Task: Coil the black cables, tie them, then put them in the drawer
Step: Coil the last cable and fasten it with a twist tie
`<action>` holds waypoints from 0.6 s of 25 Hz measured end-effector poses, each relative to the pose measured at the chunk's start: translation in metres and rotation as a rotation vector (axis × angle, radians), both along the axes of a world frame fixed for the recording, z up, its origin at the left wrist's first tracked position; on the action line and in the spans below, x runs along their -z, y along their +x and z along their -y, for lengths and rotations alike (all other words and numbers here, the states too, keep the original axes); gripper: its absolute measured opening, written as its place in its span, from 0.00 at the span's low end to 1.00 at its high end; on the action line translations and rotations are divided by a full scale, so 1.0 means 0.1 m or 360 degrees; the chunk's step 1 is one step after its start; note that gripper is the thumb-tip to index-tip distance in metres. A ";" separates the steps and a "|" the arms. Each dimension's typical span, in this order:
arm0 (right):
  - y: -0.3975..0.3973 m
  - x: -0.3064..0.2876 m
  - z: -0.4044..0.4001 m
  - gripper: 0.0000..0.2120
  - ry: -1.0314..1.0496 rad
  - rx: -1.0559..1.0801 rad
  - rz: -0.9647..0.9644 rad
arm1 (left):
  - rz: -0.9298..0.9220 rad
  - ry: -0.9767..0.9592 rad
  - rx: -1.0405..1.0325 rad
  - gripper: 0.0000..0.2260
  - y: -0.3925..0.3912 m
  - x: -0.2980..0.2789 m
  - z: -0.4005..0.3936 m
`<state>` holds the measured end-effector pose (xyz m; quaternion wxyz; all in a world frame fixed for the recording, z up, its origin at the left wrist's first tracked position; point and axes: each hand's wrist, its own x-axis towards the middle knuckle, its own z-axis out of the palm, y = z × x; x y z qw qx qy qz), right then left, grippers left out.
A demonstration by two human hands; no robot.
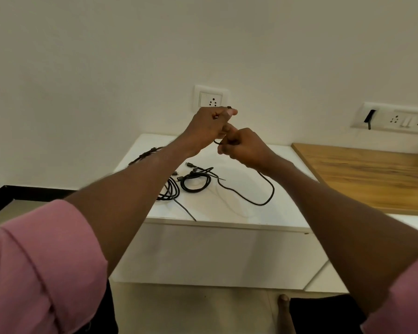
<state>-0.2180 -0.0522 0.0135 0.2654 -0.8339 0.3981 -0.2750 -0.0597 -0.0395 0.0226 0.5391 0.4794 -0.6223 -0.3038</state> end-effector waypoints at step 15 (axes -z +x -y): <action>-0.16 -0.04 0.22 0.12 -0.0305 0.0525 0.0615 | -0.0222 0.0736 0.0504 0.15 0.07 -0.10 -0.09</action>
